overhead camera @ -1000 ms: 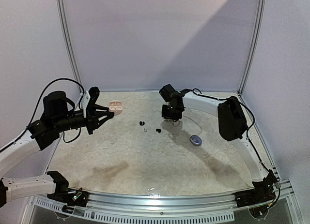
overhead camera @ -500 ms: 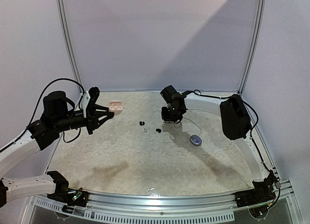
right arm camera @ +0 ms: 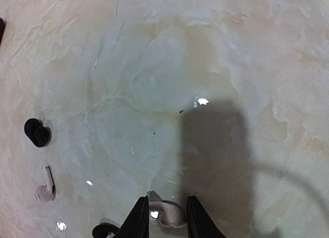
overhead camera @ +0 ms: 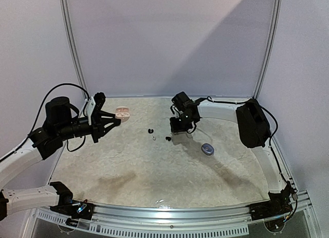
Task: Insert the wireless bluetooth earbuds into the charging case
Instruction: Pick up the left earbud from the center of the board.
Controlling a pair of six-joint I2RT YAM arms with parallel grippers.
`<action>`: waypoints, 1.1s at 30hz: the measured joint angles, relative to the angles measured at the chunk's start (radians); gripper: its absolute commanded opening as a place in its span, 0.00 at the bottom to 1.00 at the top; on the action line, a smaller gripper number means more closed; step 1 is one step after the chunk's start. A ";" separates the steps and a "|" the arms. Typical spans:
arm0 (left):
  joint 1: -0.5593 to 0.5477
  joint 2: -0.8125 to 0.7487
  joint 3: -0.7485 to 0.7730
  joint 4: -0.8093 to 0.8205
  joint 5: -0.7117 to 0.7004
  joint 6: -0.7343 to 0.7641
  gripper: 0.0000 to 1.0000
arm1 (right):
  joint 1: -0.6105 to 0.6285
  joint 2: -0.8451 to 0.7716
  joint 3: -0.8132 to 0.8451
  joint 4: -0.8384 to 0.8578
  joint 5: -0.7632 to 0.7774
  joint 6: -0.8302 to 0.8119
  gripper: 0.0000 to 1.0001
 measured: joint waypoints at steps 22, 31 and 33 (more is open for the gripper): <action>0.002 0.000 0.000 0.000 0.000 0.011 0.00 | 0.000 -0.021 -0.031 -0.023 -0.034 -0.161 0.21; 0.004 0.000 0.000 0.000 -0.003 0.015 0.00 | 0.002 -0.021 -0.013 -0.087 0.114 -0.158 0.26; 0.004 0.000 0.000 0.000 -0.003 0.015 0.00 | 0.002 -0.021 -0.011 -0.096 0.139 -0.158 0.27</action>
